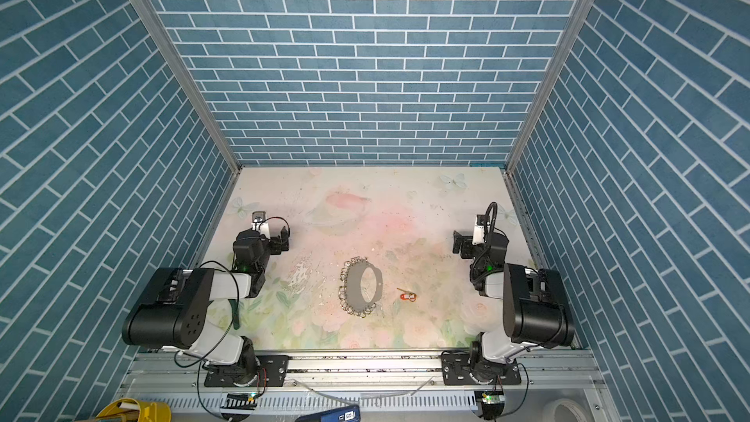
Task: Attach keys to a key ring
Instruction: Move the keyring to the middle-left of the table.
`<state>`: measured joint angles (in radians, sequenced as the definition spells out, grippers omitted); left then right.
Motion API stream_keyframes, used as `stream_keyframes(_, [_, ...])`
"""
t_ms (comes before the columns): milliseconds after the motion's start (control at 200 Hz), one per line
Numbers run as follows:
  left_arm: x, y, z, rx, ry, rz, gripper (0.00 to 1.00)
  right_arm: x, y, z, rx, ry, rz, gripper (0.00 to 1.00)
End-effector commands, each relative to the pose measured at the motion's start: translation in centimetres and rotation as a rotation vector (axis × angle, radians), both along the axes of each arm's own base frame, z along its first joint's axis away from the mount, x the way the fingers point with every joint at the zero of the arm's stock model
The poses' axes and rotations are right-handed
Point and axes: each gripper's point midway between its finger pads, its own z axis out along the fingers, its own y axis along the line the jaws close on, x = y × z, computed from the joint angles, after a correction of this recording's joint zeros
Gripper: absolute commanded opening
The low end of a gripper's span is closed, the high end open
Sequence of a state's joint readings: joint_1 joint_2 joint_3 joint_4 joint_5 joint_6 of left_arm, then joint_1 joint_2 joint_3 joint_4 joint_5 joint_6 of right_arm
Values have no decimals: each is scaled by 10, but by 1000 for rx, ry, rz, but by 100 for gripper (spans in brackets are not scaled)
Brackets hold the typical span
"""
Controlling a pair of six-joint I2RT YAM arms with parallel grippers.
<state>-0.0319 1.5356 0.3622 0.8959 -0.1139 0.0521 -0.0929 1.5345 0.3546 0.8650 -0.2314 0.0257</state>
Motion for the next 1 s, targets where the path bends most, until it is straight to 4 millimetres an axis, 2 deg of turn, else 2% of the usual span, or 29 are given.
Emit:
stream_keyframes(0, [2, 2, 5, -5, -19, 7, 100, 11, -4, 13, -7, -37, -16, 99])
stream_keyframes(740, [1, 1, 5, -6, -22, -2, 100, 11, -4, 13, -6, -36, -15, 99])
stream_keyframes(855, [-3, -1, 9, -5, -59, -17, 100, 11, -3, 14, -8, -41, -9, 99])
stream_keyframes(995, [-12, -5, 23, -4, -109, -38, 100, 3, 10, 20, -20, -75, 71, 99])
